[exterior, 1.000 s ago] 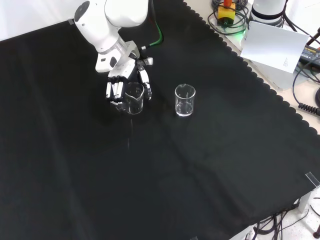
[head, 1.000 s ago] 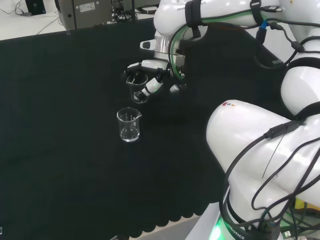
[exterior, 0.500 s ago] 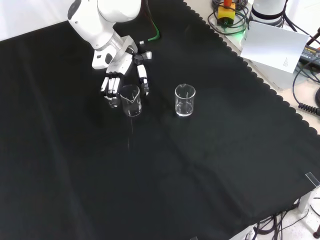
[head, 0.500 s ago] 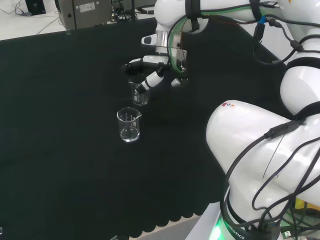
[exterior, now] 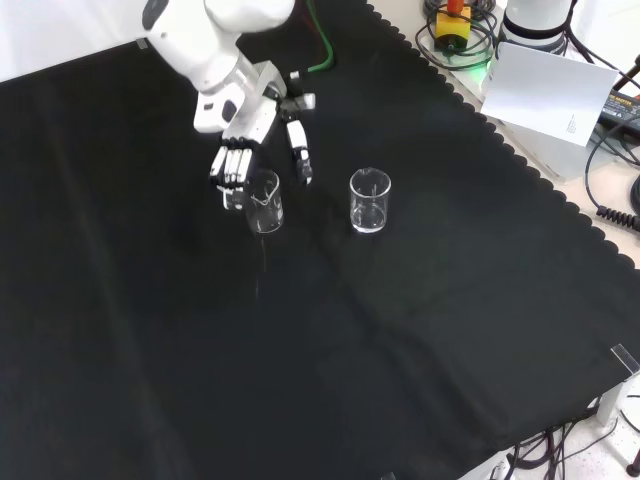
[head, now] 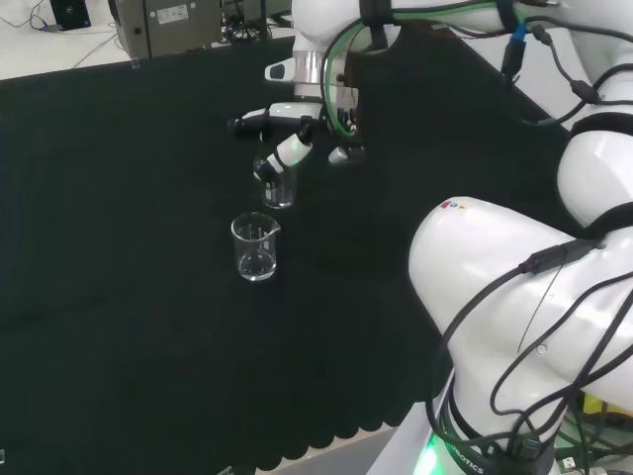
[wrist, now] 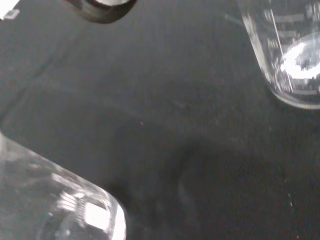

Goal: Place the beaker back on the table.

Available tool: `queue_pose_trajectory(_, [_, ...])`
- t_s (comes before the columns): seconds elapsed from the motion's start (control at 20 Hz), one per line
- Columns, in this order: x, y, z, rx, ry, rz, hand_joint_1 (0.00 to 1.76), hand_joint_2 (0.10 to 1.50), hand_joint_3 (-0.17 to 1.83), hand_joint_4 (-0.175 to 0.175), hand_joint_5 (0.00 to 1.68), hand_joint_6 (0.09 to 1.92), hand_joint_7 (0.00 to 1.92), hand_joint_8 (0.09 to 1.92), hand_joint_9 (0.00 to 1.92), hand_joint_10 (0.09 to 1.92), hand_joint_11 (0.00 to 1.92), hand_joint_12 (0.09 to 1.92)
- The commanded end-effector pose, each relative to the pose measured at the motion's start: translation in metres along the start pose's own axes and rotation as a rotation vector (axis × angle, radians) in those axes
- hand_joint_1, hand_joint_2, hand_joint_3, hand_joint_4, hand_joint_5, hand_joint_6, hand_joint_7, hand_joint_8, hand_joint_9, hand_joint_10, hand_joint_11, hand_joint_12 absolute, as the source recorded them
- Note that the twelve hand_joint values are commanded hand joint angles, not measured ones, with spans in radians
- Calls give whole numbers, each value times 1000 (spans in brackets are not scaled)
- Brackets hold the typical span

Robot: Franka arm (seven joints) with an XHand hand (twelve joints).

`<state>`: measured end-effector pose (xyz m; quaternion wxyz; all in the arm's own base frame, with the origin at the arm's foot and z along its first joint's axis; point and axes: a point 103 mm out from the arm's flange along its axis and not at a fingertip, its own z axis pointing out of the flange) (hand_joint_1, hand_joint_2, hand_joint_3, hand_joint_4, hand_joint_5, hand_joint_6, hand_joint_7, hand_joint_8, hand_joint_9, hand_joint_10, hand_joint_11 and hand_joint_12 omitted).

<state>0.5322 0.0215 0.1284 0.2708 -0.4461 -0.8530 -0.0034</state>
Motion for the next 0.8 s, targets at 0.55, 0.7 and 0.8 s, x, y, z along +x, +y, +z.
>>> queue_pose_trajectory(0.55, [152,-136,-109,-242,-267,262,732,892,-173,-67,290,87,54,716,175,826,31,1514])
queue_pose_trajectory(0.7, [174,-150,-115,-272,-300,301,759,913,-175,-70,330,87,124,729,261,801,88,1488])
queue_pose_trajectory(0.8, [186,-157,-116,-271,-316,328,785,930,-175,-73,357,87,177,732,324,776,135,1469])
